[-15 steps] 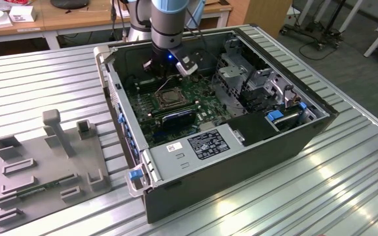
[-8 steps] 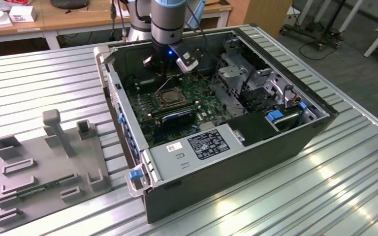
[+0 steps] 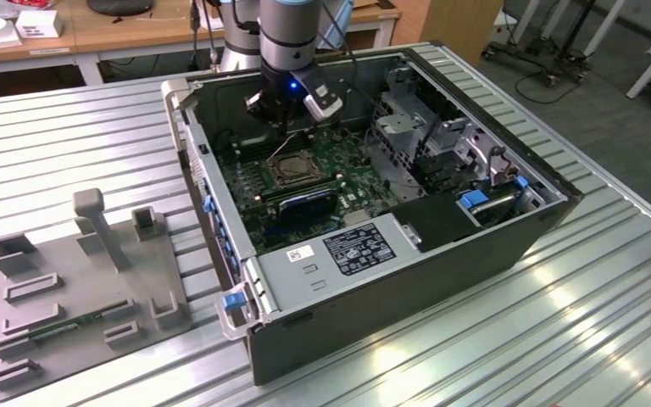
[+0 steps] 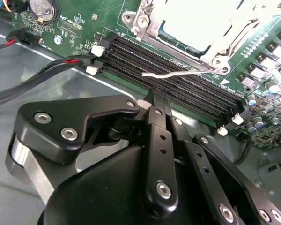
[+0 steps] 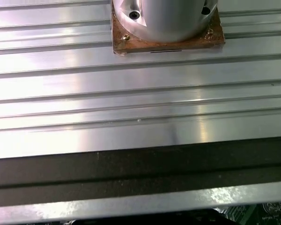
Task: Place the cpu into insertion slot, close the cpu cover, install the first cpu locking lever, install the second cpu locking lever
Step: 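Install the first cpu locking lever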
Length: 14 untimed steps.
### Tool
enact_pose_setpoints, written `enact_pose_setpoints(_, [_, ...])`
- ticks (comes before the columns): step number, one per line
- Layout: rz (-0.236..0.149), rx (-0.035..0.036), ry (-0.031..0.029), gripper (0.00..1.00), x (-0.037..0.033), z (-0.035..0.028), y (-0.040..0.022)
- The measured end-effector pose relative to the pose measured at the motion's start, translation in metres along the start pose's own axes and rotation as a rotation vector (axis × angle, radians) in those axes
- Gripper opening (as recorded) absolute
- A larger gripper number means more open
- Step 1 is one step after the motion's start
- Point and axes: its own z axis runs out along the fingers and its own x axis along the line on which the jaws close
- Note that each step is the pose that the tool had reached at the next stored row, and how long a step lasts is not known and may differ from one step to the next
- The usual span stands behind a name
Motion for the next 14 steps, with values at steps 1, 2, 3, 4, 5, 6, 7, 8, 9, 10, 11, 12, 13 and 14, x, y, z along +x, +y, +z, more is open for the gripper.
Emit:
enact_pose_setpoints(1, [0.000,0.0000,-0.0004,0.11,0.0000,-0.0008,0.0002])
enact_pose_setpoints(2, [0.000,-0.0002,-0.0009,0.11,0.0000,-0.0009,0.0003])
enact_pose_setpoints(3, [0.000,-0.0004,-0.0015,0.11,0.0002,-0.0010,0.0002])
enact_pose_setpoints(4, [-0.001,-0.0002,-0.0023,0.11,0.0004,-0.0012,-0.0003])
enact_pose_setpoints(5, [-0.001,-0.0004,-0.0036,0.11,0.0007,-0.0015,-0.0010])
enact_pose_setpoints(6, [-0.001,-0.0006,-0.0051,0.11,0.0011,-0.0017,-0.0018])
enact_pose_setpoints(7, [-0.002,-0.0008,-0.0067,0.11,0.0015,-0.0019,-0.0026])
enact_pose_setpoints(8, [-0.002,-0.0009,-0.0083,0.11,0.0019,-0.0022,-0.0036])
enact_pose_setpoints(9, [-0.003,-0.0011,-0.0101,0.11,0.0024,-0.0026,-0.0049])
enact_pose_setpoints(10, [-0.003,-0.0012,-0.0116,0.11,0.0028,-0.0030,-0.0060])
enact_pose_setpoints(11, [-0.003,-0.0013,-0.0132,0.11,0.0033,-0.0034,-0.0073])
enact_pose_setpoints(12, [-0.004,-0.0016,-0.0147,0.11,0.0038,-0.0037,-0.0084])
enact_pose_setpoints(13, [-0.004,-0.0016,-0.0162,0.11,0.0043,-0.0040,-0.0094])
enact_pose_setpoints(14, [-0.005,-0.0019,-0.0178,0.11,0.0047,-0.0042,-0.0102])
